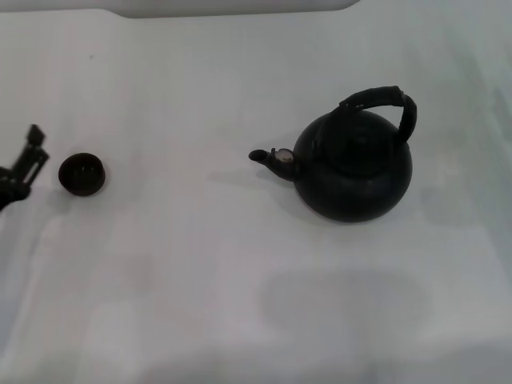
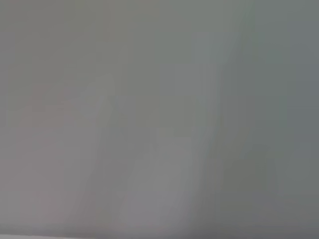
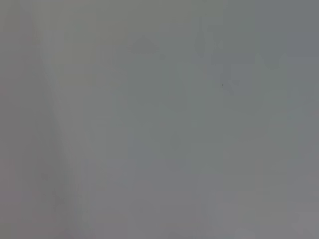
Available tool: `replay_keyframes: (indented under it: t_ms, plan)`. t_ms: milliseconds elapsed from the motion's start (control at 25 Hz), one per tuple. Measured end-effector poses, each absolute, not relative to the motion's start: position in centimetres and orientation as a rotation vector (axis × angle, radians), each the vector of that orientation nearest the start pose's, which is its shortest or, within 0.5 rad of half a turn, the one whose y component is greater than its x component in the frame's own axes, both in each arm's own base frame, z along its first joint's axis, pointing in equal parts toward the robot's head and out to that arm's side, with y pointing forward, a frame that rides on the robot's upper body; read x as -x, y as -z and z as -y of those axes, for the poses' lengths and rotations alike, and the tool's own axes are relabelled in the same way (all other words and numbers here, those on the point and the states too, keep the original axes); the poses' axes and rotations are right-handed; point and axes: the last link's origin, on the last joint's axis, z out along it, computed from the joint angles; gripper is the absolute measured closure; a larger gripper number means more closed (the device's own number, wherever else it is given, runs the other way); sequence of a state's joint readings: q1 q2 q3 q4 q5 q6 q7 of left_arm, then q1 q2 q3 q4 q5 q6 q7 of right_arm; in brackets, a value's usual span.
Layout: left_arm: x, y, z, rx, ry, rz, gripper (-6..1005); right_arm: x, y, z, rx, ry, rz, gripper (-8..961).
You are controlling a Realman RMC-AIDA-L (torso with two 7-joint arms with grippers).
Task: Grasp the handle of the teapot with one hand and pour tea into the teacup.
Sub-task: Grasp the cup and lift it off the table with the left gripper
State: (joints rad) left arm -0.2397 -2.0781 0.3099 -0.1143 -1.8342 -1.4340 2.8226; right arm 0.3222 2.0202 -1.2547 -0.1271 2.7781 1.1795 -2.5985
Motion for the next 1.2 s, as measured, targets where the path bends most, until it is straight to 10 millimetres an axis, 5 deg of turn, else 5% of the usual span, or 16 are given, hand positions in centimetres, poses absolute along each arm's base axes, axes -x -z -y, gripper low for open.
replay_keyframes:
  t_ms: [1200]
  plan:
    - [36.6, 5.8, -24.5, 1.906, 0.604, 0.706, 114, -37.8, -2.5, -30.1, 1.626, -0.748, -0.714, 274]
